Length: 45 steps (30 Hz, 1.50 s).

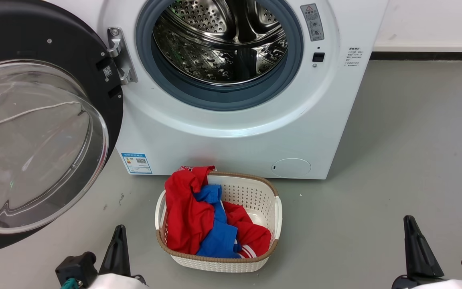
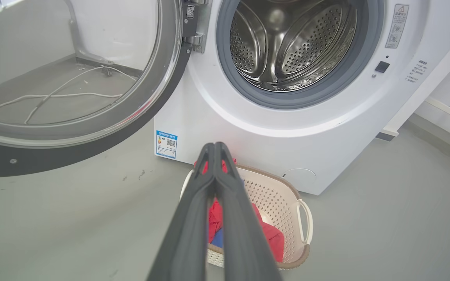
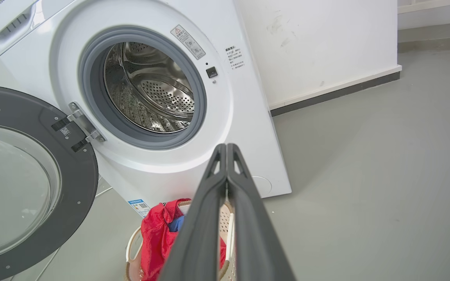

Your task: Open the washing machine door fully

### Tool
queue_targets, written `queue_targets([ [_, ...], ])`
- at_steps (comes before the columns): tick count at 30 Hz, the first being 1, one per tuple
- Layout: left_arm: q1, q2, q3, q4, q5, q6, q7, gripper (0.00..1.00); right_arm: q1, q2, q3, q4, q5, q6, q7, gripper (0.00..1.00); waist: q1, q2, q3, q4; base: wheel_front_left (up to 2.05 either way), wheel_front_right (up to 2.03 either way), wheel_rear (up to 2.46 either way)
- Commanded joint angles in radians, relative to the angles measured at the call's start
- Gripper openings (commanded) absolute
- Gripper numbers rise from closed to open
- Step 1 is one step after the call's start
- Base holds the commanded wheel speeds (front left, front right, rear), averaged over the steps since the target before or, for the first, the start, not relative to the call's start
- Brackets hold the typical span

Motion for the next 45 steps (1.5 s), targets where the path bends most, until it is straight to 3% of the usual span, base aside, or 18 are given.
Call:
queue_targets([
  [1,-0.032,0.001,0.007,-0.011,-0.052,-0.009,0.010,0.00,-0.034,-0.011,0.002,-0.006,0.053,0.000,0.008,0.00,0.0000,-0.0001,0.000,0.000,0.00,0.00,0.00],
  [45,-0.112,0.002,0.065,0.030,-0.702,-0.076,0.165,0.00,-0.155,-0.030,-0.002,0.106,0.676,0.000,0.147,0.00,0.0000,-0.0001,-0.004,-0.009,0.00,0.00,0.00],
])
